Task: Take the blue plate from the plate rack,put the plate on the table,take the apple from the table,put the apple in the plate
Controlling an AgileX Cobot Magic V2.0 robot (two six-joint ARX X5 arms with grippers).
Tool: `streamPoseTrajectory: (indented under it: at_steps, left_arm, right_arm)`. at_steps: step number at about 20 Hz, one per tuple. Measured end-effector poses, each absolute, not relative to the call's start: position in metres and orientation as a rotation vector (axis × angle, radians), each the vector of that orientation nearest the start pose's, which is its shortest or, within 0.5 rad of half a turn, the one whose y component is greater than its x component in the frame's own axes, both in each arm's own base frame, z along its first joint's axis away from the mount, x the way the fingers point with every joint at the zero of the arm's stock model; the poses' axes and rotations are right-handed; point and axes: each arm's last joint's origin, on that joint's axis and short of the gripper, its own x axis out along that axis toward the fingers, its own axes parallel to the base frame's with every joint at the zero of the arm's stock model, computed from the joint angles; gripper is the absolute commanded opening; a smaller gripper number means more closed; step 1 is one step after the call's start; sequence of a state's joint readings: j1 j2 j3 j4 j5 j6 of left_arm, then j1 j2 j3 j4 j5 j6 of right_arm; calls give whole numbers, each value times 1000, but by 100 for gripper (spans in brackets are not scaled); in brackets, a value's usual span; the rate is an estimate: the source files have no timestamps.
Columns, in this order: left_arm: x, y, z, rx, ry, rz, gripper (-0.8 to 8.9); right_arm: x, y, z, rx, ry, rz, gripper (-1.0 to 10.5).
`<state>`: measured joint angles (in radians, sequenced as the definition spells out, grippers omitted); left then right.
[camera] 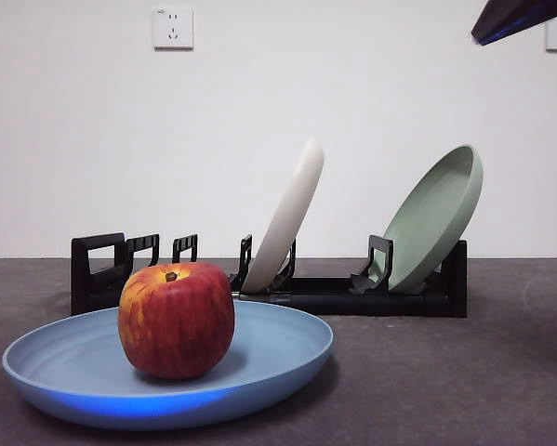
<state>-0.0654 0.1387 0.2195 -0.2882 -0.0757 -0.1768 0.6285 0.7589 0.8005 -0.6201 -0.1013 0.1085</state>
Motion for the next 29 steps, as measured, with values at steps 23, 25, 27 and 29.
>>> streamPoseTrajectory:
  at_steps: [23,25,27,29]
  left_arm:
    - [94,-1,153,-49,203,45,-1]
    - [94,-1,153,-49,203,45,-1]
    - [94,-1,153,-49,203,45,-1]
    - [94,-1,153,-49,202,44,-1]
  right_arm:
    - [121,91,303,-53,608,676,2]
    - [121,91,303,-53,608,676,2]
    - [121,91,303,-53,608,676,2]
    - [121,91,303,-53,607,676,2]
